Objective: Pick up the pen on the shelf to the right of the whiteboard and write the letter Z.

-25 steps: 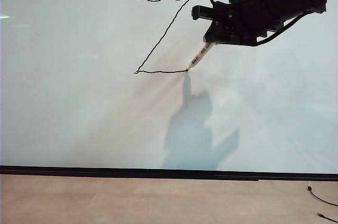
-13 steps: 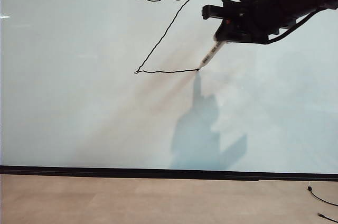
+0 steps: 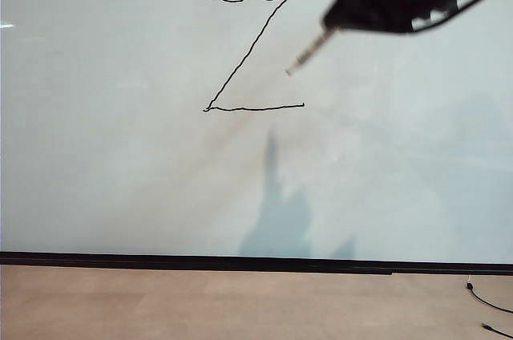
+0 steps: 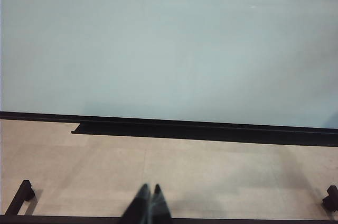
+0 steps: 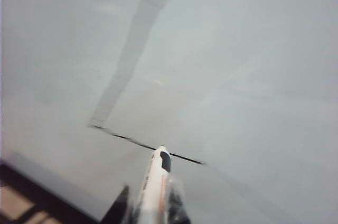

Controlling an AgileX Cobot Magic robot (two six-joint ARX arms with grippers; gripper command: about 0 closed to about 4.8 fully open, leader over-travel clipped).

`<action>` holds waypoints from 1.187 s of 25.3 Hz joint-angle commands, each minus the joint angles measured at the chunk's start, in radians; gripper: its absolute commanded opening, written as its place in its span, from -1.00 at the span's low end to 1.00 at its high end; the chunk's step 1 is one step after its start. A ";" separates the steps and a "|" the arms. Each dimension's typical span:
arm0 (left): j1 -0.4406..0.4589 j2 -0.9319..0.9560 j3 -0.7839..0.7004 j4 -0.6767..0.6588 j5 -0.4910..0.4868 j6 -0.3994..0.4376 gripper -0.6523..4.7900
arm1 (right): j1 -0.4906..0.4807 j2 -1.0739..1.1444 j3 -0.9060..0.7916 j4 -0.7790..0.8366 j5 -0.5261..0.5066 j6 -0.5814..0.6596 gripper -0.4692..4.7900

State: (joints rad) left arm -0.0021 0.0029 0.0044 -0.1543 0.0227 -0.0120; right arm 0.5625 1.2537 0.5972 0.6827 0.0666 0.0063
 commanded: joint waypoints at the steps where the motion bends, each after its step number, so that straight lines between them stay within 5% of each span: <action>1: 0.000 0.000 0.002 0.005 0.000 0.004 -0.78 | 0.022 -0.101 -0.035 -0.059 0.068 -0.008 -0.86; 21: 0.000 0.000 0.002 0.005 0.000 0.004 -0.78 | -0.009 -0.673 -0.314 -0.529 0.149 -0.063 -0.85; 30: 0.000 0.000 0.002 0.005 0.000 0.004 -0.78 | -0.009 -0.998 -0.469 -0.560 0.187 -0.058 -0.86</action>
State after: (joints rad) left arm -0.0017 0.0029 0.0044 -0.1543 0.0223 -0.0124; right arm 0.5526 0.2718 0.1341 0.1371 0.2432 -0.0536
